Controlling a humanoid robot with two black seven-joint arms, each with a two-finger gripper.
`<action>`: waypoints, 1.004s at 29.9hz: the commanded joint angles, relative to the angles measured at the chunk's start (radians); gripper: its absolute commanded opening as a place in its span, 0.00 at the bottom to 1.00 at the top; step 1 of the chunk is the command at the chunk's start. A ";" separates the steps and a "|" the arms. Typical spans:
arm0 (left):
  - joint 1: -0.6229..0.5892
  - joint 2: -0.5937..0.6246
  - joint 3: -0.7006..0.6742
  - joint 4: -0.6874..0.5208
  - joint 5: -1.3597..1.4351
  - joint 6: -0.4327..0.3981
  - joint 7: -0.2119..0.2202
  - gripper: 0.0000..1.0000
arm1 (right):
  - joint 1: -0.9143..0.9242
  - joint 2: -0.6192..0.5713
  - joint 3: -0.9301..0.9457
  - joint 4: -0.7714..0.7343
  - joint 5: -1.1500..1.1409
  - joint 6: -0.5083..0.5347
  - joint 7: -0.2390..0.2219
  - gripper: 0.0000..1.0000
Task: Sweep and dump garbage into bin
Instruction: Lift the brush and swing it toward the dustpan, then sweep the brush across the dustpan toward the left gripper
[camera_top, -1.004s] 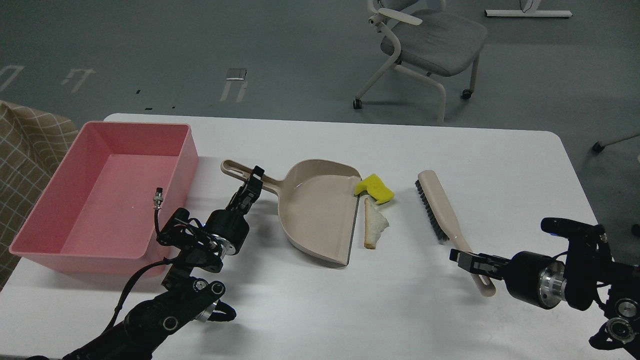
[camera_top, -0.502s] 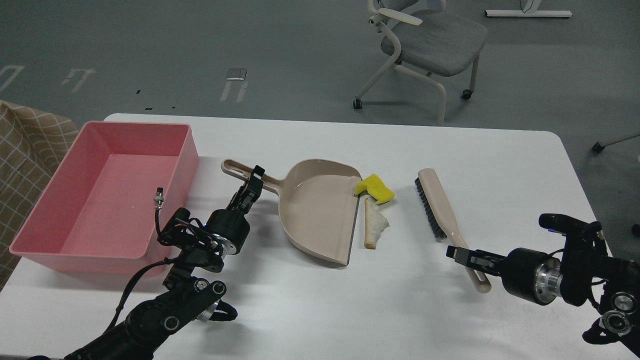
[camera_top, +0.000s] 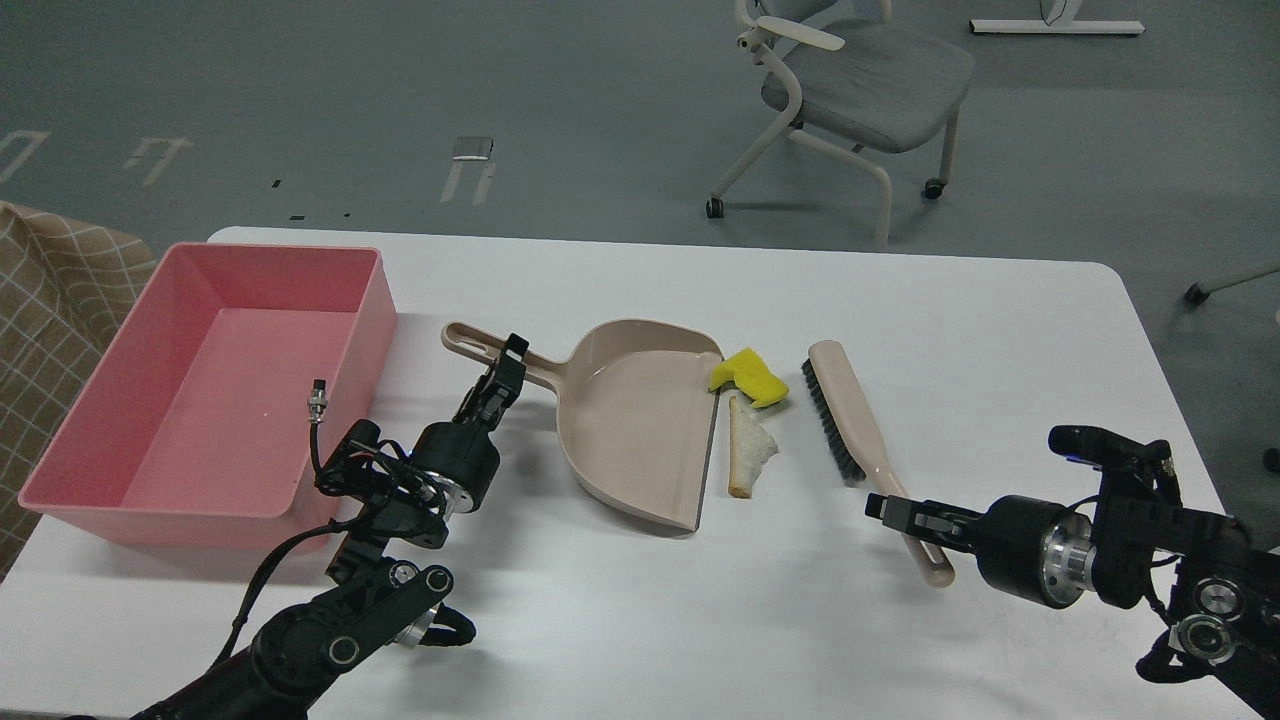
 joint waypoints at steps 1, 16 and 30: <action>0.002 0.001 0.000 0.000 0.000 0.001 0.000 0.27 | 0.024 0.030 -0.029 -0.004 0.002 0.000 0.000 0.14; 0.004 -0.002 0.000 0.000 0.000 0.001 0.000 0.27 | 0.067 0.159 -0.064 -0.069 -0.004 0.000 -0.014 0.14; 0.004 -0.002 0.000 -0.001 0.000 0.001 0.000 0.27 | 0.150 0.271 -0.077 -0.129 0.001 0.000 -0.019 0.14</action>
